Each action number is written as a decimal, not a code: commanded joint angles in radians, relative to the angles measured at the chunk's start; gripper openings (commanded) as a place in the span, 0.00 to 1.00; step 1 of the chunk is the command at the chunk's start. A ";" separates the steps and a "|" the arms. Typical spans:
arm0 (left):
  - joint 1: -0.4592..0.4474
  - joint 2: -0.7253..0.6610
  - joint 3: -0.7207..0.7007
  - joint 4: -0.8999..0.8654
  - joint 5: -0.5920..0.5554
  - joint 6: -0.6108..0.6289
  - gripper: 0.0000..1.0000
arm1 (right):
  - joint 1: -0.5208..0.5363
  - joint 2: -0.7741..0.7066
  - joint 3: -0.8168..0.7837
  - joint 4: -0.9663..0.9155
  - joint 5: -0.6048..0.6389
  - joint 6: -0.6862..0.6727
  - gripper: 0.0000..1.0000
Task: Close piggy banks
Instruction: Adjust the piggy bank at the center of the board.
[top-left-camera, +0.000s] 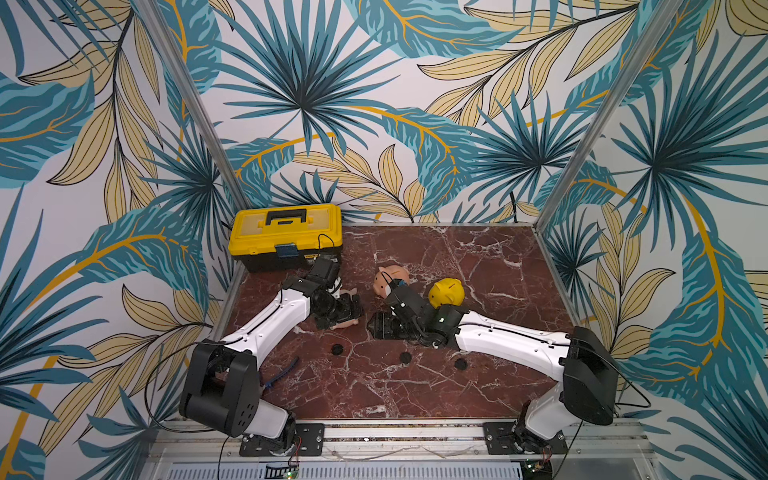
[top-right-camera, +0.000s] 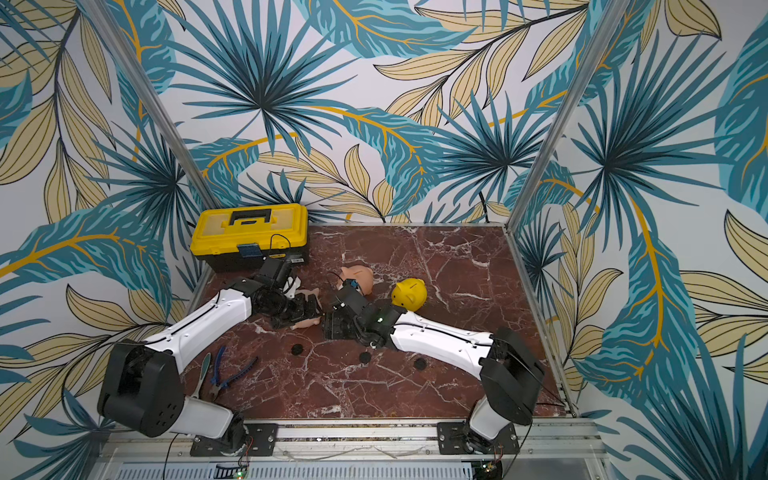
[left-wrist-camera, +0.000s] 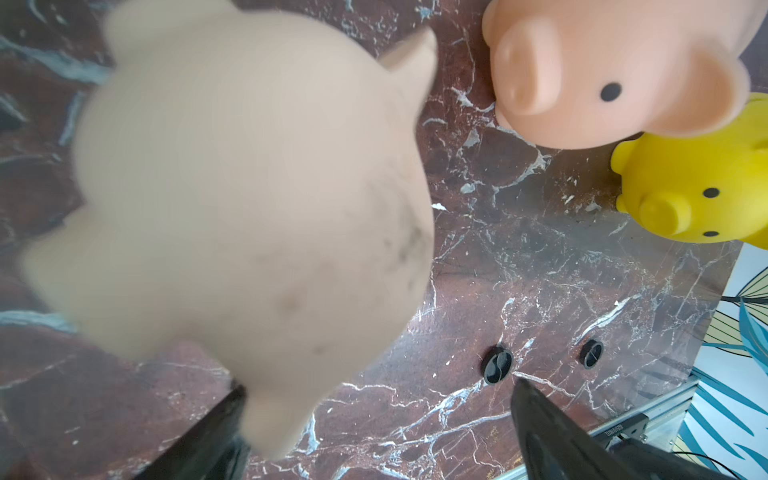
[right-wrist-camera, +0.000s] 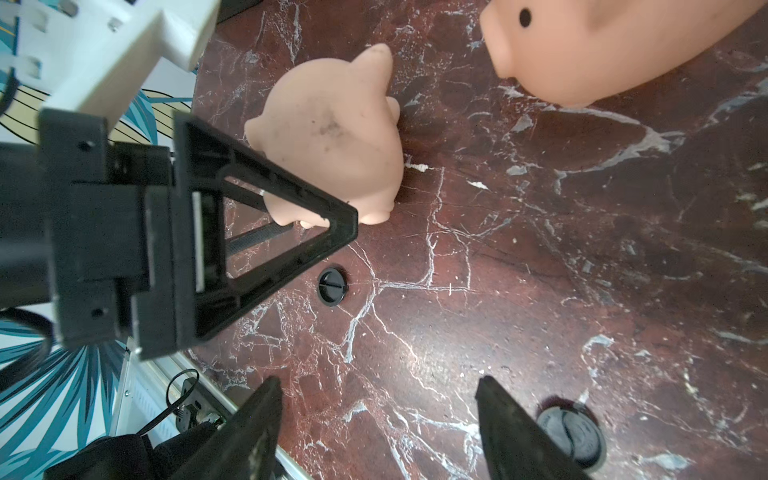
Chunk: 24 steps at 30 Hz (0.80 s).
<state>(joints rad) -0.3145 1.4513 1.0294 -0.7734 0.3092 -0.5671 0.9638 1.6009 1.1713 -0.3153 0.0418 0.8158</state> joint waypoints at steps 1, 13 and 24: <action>-0.013 -0.048 -0.034 0.023 0.028 -0.032 0.96 | -0.002 -0.033 -0.029 -0.018 0.021 0.010 0.75; -0.016 -0.169 -0.016 -0.013 0.033 -0.037 0.96 | 0.021 -0.027 -0.034 -0.031 0.049 0.042 0.70; 0.111 -0.234 -0.003 -0.043 0.008 0.056 0.96 | 0.129 0.152 0.107 -0.011 0.062 0.078 0.59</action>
<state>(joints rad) -0.2173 1.2308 0.9939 -0.8021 0.3355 -0.5552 1.0729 1.7115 1.2449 -0.3325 0.0860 0.8768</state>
